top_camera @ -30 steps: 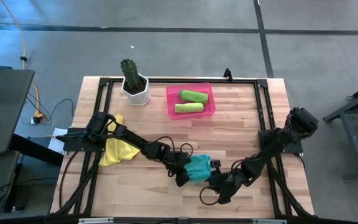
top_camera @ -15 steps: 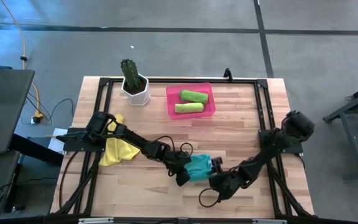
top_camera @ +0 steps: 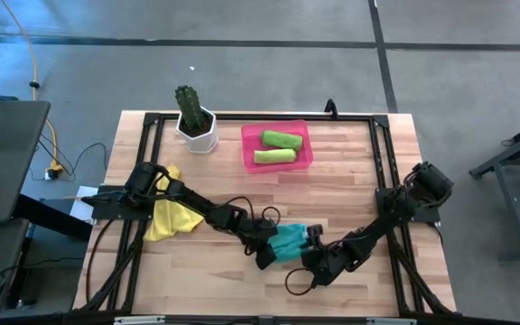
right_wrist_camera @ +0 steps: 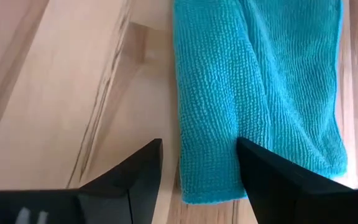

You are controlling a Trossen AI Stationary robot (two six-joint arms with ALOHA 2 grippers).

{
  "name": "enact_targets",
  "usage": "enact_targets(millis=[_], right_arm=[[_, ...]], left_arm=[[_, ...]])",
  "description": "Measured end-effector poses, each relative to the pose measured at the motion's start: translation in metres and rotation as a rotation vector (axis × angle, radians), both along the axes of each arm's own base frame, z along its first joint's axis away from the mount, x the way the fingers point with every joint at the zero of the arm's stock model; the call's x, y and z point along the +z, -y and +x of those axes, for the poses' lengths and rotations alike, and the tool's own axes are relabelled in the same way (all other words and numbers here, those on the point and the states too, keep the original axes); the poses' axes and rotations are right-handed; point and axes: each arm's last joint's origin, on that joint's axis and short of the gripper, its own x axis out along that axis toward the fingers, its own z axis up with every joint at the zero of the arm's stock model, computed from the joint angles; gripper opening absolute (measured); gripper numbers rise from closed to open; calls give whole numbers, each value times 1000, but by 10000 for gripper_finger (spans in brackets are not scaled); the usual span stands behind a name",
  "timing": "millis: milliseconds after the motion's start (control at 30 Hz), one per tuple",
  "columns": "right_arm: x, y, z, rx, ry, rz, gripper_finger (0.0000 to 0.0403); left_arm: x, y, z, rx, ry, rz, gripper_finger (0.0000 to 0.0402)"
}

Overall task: Roll microfiber towels into tight, uniform cylinder then place into a basket
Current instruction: Roll the blue microfiber cloth

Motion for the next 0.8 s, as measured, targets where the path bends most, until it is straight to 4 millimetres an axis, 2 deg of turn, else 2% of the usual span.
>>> enact_targets(millis=[100,200,500,800], right_arm=[[-1,1,-1,-46,0,29,194],[-1,1,-1,-90,0,55,168],[-2,3,-3,-218,-11,135,18],[-3,0,-4,-231,-90,254,4]], left_arm=[[1,0,1,-2,15,-9,26],[2,1,2,-6,34,-10,26],[6,1,3,-36,79,5,26],[11,2,7,-191,232,158,27]])
